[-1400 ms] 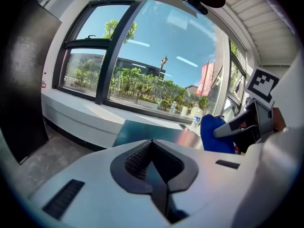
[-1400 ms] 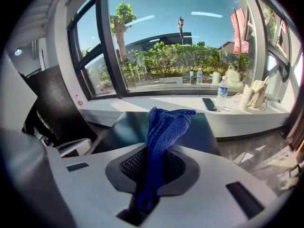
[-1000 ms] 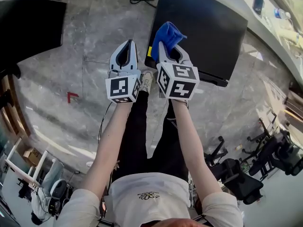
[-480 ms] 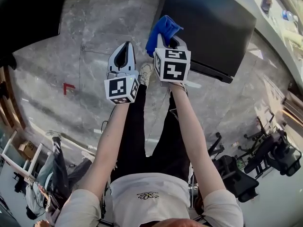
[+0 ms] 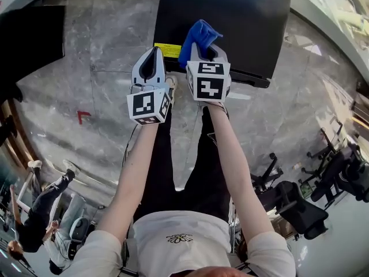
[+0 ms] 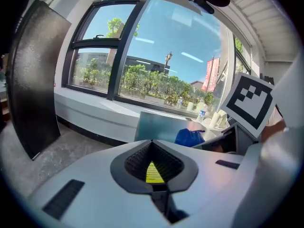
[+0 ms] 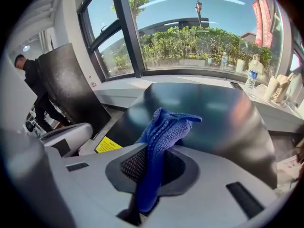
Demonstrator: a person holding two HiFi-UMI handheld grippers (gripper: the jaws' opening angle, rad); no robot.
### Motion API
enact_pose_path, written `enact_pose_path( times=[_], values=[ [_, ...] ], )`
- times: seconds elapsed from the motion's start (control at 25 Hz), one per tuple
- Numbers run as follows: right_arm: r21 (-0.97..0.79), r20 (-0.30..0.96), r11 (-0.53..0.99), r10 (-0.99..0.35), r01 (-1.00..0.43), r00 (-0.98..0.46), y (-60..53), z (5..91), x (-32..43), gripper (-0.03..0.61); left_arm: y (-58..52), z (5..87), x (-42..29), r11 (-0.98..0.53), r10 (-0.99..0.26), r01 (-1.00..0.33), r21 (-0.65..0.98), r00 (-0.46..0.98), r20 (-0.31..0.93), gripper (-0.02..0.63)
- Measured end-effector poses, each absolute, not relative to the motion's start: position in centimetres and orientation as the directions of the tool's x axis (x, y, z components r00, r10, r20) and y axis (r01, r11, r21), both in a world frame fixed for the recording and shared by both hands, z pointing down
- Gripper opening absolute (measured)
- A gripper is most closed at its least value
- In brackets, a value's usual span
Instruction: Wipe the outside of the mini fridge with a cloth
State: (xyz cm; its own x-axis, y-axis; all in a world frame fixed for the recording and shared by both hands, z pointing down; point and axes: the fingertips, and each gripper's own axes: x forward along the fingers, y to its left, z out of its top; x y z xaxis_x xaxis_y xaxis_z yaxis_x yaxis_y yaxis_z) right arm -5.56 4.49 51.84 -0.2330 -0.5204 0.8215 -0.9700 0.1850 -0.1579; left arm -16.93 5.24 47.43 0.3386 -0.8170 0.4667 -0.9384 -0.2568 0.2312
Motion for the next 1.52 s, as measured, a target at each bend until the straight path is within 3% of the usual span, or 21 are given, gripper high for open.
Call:
enact_pose_path(
  times=[0.84, 1.52],
  values=[
    [-0.041, 0.845, 0.037, -0.533, -0.998, -0.054, 9.6, 52.4, 19.4, 0.061, 7.7, 47.8, 6.2, -0.461, -0.710, -0.845, 0.273, 0.535, 0.459, 0.005],
    [0.069, 0.848, -0.061, -0.523, -0.996, 0.091, 11.4, 52.3, 26.4, 0.061, 8.1, 47.7, 5.8, -0.444, -0.720, -0.857, 0.262, 0.515, 0.464, 0.005]
  ],
)
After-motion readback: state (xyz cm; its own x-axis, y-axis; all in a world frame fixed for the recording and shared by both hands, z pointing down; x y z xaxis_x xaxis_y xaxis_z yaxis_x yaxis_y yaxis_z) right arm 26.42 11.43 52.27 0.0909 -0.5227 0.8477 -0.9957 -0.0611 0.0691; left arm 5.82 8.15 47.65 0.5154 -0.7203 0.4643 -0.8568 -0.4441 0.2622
